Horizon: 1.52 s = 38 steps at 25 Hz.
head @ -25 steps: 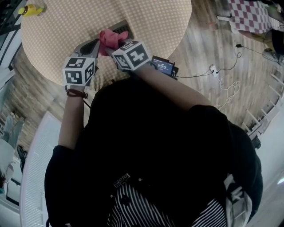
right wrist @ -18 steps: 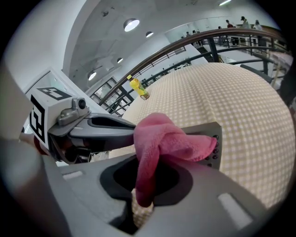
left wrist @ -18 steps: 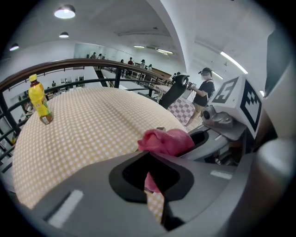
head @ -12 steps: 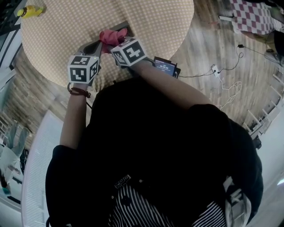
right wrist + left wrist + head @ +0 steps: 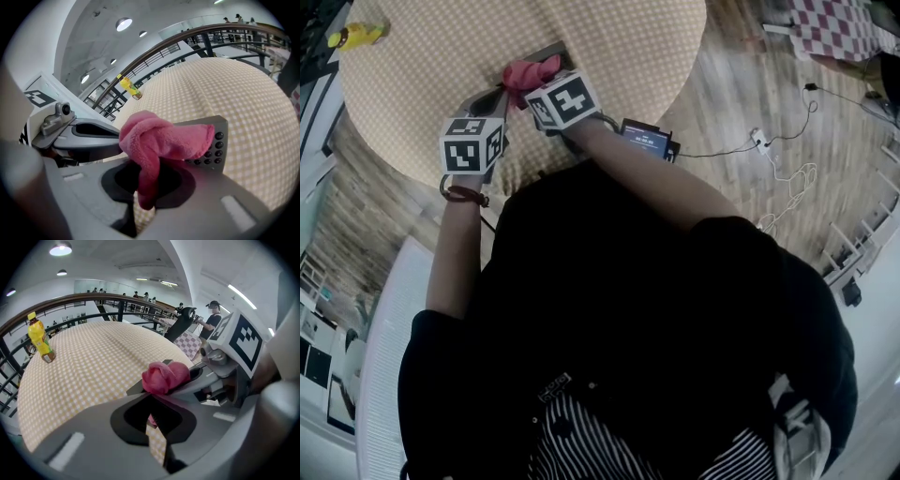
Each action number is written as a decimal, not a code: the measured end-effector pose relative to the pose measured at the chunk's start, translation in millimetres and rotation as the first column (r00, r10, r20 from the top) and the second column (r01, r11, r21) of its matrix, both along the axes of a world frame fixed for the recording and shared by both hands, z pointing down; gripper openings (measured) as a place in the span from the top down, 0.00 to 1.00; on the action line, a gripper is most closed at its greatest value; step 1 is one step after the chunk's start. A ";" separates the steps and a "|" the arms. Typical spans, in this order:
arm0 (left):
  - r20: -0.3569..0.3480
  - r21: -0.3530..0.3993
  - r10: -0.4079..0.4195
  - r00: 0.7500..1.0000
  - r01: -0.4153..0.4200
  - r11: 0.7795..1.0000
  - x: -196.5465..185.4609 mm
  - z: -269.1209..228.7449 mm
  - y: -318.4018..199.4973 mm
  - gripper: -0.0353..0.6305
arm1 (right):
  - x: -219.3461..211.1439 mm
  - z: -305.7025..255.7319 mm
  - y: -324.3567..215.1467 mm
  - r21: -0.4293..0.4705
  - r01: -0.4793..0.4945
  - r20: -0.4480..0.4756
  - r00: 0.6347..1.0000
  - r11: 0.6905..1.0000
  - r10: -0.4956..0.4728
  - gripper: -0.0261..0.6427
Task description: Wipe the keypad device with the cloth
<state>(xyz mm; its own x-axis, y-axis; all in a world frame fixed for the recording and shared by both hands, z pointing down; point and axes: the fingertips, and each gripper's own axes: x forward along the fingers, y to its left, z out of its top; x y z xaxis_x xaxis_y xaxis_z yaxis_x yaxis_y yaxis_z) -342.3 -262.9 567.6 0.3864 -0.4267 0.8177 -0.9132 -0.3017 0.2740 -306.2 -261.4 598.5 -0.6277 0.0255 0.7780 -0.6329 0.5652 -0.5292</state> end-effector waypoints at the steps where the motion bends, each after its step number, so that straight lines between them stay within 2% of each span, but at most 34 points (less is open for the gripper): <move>1: 0.010 0.011 -0.003 1.000 0.003 1.000 -1.5 -0.7 -1.8 0.94 | -0.5 0.4 -0.6 -0.002 0.000 -0.004 1.000 1.000 0.000 0.87; 5: 0.057 0.051 -0.012 0.998 0.010 0.999 -8.1 -3.8 -7.6 0.94 | 1.1 6.0 5.5 -0.024 -0.005 -0.018 1.000 1.000 0.004 0.87; 11: 0.096 0.060 0.038 0.995 -0.043 0.997 -7.5 2.6 -20.0 0.94 | 7.6 19.6 13.6 -0.046 0.008 -0.051 0.999 0.999 -0.010 0.87; 18: 0.098 0.007 0.084 0.992 -0.085 0.996 -4.9 3.8 -18.5 0.94 | 21.9 42.5 30.7 -0.085 0.034 -0.095 0.995 0.996 -0.042 0.87; 22: 0.058 -0.030 0.073 0.996 -0.071 0.997 -7.2 3.9 -20.4 0.94 | 22.9 49.2 37.4 -0.109 0.032 -0.108 0.993 0.994 -0.044 0.87; 24: 0.069 -0.036 0.087 0.994 -0.085 0.996 -6.6 3.7 -20.1 0.94 | 23.6 49.3 38.4 -0.116 0.020 -0.113 0.993 0.993 -0.033 0.87; 27: 0.106 -0.039 0.126 0.986 -0.122 0.992 -4.2 4.5 -19.1 0.94 | 20.0 40.1 34.2 -0.105 0.002 -0.095 0.995 0.994 -0.012 0.87; 32: 0.063 -0.043 0.092 0.994 -0.089 0.995 -8.6 4.0 -20.6 0.94 | -11.0 -1.2 6.3 -0.064 -0.049 0.015 0.999 0.997 0.050 0.87; 35: 0.085 -0.038 0.103 0.991 -0.100 0.994 -7.2 4.8 -18.9 0.94 | -10.3 4.1 6.9 -0.121 -0.081 0.018 0.996 0.989 0.084 0.87; 38: 0.097 -0.036 0.114 0.989 -0.111 0.993 -7.2 4.5 -18.9 0.94 | -3.2 18.0 16.9 -0.118 -0.052 -0.015 0.999 0.992 0.051 0.87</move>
<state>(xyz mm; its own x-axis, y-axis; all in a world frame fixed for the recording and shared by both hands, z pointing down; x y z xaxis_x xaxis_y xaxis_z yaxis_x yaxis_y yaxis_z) -349.6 -281.9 572.1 0.3469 -0.3598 0.8661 -0.8971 -0.3968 0.1944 -309.4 -244.6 616.5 -0.6212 0.0857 0.7790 -0.6663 0.4655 -0.5825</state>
